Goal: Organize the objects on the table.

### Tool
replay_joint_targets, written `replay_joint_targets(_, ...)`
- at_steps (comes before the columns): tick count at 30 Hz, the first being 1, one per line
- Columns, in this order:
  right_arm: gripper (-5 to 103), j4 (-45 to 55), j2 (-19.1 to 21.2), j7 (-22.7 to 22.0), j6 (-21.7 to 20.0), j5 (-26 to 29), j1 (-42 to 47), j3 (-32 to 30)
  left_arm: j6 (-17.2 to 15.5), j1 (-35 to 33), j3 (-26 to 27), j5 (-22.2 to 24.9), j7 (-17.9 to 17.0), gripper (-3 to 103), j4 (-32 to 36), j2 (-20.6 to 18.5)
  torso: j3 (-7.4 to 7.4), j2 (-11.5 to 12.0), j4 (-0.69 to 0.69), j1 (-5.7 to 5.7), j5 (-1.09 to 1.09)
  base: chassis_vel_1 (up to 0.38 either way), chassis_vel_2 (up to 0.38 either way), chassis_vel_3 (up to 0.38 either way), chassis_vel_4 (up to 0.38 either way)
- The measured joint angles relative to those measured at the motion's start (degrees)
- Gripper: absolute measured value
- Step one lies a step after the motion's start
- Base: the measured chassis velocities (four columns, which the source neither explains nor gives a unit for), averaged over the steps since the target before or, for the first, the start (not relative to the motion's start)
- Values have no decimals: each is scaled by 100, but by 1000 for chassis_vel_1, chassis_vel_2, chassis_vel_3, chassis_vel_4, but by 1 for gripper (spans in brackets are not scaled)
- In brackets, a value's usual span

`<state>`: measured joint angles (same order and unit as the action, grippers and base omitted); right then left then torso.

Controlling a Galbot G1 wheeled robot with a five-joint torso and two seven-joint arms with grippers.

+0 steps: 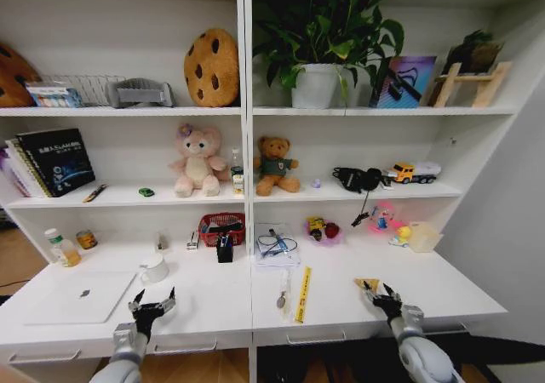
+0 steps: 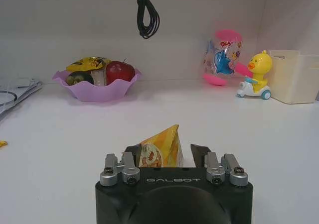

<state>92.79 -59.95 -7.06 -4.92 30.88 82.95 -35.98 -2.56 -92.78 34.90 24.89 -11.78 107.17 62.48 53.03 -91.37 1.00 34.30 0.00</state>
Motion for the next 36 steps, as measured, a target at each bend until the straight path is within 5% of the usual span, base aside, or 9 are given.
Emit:
replay_joint_targets(5,46,-96,0,-3,-7,9,-94,63,0,-4,13,2,0,100,-10,-2,0,0,-1,0,0,0,0,0,0)
replay_joint_targets(9,24,-101,15,43,6,13,-110,81,-1,-2,32,9,-1,100,-20,5,0,0,0,0,0,0,0,0,0)
replay_joint_targets(16,3,-23,18,52,53,13,-112,85,8,-11,30,3,0,100,-21,27,0,0,0,0,0,0,0,0,0)
replay_joint_targets(36,0,-49,512,15,32,450,-1105,300,12,87,-79,-1,9,100,-86,-32,0,0,-3,0,1,0,0,0,0)
